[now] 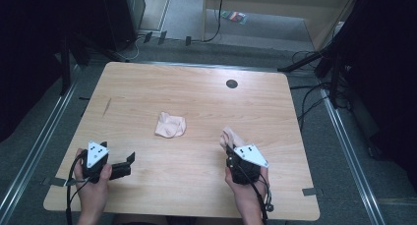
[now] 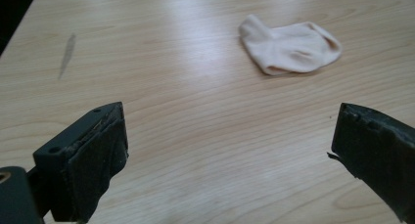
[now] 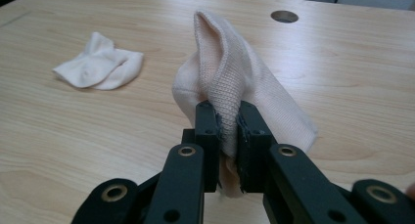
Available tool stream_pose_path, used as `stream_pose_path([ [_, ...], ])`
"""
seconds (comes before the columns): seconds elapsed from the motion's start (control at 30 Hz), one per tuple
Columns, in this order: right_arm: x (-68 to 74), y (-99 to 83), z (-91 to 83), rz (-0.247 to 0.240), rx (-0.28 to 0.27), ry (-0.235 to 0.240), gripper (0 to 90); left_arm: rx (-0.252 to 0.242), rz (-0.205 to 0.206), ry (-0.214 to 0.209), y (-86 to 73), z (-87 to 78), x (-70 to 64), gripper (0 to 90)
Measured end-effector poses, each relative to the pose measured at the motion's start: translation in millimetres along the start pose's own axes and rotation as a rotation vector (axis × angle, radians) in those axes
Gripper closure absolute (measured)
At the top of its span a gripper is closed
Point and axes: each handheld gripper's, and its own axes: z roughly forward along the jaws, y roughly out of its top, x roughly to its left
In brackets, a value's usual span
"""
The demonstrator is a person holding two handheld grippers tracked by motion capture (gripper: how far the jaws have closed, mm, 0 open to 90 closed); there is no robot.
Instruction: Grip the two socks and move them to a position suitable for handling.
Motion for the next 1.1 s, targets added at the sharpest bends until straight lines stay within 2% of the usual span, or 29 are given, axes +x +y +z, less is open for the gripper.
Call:
stream_pose_path([
  [0.07,7.5,0.1,-3.1,0.005,-0.001,0.025,82.6,-0.007,0.006,-0.037,1.6,-0.7,-8.5,0.2],
  [0.1,7.5,0.1,-3.1,0.005,-0.001,0.025,82.6,-0.007,0.006,-0.037,1.6,-0.7,-8.5,0.2],
  [0.33,30.4,-2.7,-7.0,-0.029,0.001,0.071,82.2,-0.02,0.027,-0.114,3.5,-1.4,-27.0,0.2],
  [0.6,48.8,-8.4,-5.9,-0.05,0.014,0.112,81.7,-0.029,0.04,-0.162,4.0,-2.5,-36.0,0.2],
  [0.63,54.4,-10.4,-5.0,-0.045,0.024,0.122,81.5,-0.031,0.04,-0.165,3.9,-2.6,-36.3,0.2],
  [0.77,62.6,-13.9,-3.3,-0.051,0.036,0.136,81.4,-0.034,0.04,-0.179,3.9,-2.8,-36.8,0.2],
  [1.1,96.5,-28.4,3.9,-0.105,0.063,0.175,81.2,-0.051,0.052,-0.256,3.6,-3.4,-46.4,0.3],
])
